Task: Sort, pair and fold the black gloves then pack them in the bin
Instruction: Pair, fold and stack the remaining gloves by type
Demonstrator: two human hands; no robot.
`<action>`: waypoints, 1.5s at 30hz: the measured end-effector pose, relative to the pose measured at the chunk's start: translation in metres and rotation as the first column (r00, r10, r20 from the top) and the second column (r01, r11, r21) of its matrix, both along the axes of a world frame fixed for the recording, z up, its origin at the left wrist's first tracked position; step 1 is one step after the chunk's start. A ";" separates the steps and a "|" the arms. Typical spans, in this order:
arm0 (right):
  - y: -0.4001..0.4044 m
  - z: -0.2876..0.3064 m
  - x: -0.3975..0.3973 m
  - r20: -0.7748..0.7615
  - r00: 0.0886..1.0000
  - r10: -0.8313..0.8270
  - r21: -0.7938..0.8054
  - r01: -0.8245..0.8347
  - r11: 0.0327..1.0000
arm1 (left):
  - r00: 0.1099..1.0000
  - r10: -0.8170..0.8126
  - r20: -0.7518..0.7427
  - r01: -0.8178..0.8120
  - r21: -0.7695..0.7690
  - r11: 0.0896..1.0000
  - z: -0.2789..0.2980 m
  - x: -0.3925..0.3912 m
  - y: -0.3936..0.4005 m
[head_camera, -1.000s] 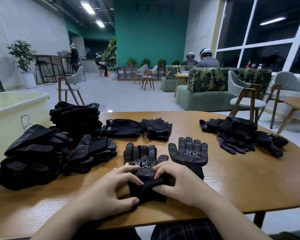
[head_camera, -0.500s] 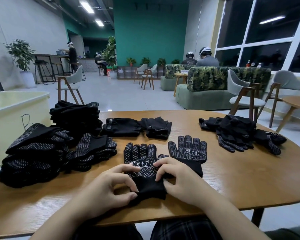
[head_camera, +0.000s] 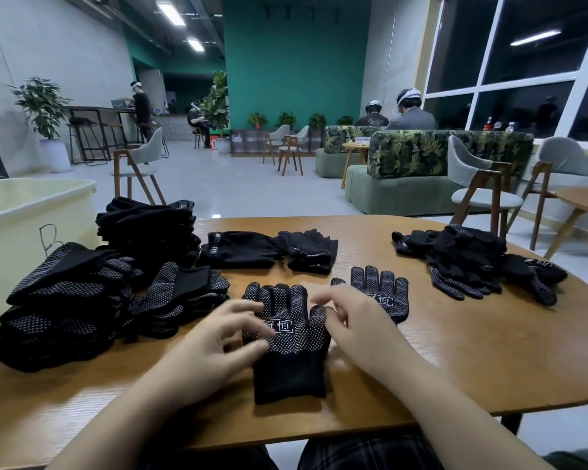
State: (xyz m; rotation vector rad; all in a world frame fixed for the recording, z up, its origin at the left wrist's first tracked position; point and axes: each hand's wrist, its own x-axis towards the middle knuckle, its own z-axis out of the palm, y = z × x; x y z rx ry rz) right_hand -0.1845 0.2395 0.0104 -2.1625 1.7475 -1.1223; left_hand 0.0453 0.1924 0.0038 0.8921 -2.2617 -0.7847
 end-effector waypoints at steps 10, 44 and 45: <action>-0.079 0.013 0.018 -0.050 0.982 -0.180 0.291 0.186 0.938 | 0.835 0.475 0.278 -0.479 -0.059 0.876 0.005 -0.048 -0.051; -0.081 -0.006 0.028 -0.265 0.960 0.091 0.198 -0.038 0.979 | 0.877 0.437 0.200 -0.408 -0.173 0.897 -0.019 -0.045 -0.043; -0.080 -0.007 0.028 -0.339 0.934 0.109 0.284 -0.009 0.959 | 0.861 0.405 0.308 -0.374 -0.159 0.914 -0.019 -0.046 -0.042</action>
